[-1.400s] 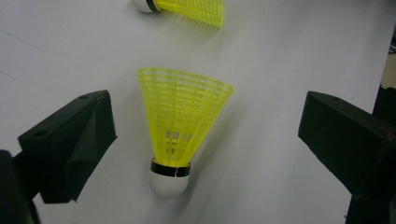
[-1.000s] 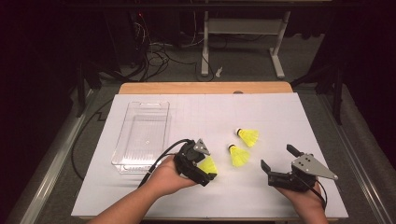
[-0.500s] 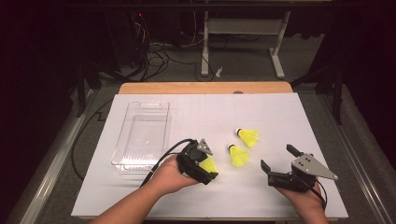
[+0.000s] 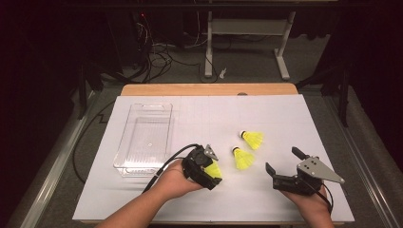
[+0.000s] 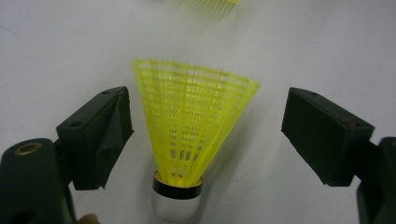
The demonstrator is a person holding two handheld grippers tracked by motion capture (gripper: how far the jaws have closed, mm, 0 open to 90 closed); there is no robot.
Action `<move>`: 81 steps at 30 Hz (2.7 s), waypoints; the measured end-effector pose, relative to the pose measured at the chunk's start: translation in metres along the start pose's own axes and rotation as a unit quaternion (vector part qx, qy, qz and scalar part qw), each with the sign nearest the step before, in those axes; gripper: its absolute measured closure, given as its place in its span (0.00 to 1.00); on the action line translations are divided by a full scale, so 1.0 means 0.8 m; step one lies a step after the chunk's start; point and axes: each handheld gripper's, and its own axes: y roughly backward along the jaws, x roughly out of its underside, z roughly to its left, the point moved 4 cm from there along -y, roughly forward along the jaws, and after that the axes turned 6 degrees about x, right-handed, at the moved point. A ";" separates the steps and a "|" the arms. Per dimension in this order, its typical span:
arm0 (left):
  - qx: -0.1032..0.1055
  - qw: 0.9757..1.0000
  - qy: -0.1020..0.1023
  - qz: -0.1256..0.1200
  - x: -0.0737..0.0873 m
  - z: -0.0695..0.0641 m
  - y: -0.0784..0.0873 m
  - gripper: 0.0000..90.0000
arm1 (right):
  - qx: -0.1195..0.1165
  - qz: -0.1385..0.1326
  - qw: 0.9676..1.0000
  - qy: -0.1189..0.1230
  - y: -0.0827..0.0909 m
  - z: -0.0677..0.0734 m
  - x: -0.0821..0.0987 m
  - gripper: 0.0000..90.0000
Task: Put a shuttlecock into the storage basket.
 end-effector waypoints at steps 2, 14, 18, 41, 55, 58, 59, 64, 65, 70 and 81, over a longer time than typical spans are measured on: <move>-0.002 1.000 0.001 0.004 0.003 0.001 -0.001 0.19 | 0.000 0.000 1.000 -0.001 0.000 0.000 0.000 0.00; -0.004 1.000 0.004 0.005 0.007 0.004 -0.001 0.35 | 0.000 -0.001 1.000 -0.001 0.000 0.000 0.000 0.00; -0.006 1.000 0.006 0.011 0.009 0.004 0.000 0.35 | -0.001 0.000 1.000 -0.002 0.000 0.000 0.000 0.00; -0.011 0.999 0.004 0.032 0.016 0.008 -0.004 0.56 | -0.001 -0.001 1.000 -0.004 0.000 0.000 0.000 0.00; -0.015 1.000 0.004 0.022 0.016 0.010 0.003 0.61 | 0.001 -0.001 1.000 -0.004 0.000 -0.001 0.000 0.00; -0.015 1.000 0.006 0.021 0.016 0.011 0.005 0.62 | 0.000 -0.001 1.000 -0.003 0.000 0.000 0.000 0.00; -0.015 1.000 0.005 0.020 0.016 0.011 0.005 0.62 | 0.000 -0.002 1.000 -0.002 -0.001 0.000 -0.001 0.00; -0.016 1.000 0.006 0.017 0.016 0.011 0.008 0.63 | 0.000 -0.001 1.000 -0.003 0.000 0.000 0.000 0.00; -0.017 1.000 0.005 0.017 0.016 0.011 0.009 0.63 | 0.000 -0.001 1.000 -0.003 0.000 0.000 0.000 0.00; -0.020 1.000 0.005 0.014 0.016 0.012 0.012 0.63 | 0.000 -0.002 1.000 -0.002 0.000 0.000 -0.001 0.00; -0.018 1.000 0.009 0.006 0.017 0.013 0.021 0.64 | 0.002 -0.002 1.000 -0.001 0.000 0.000 -0.001 0.00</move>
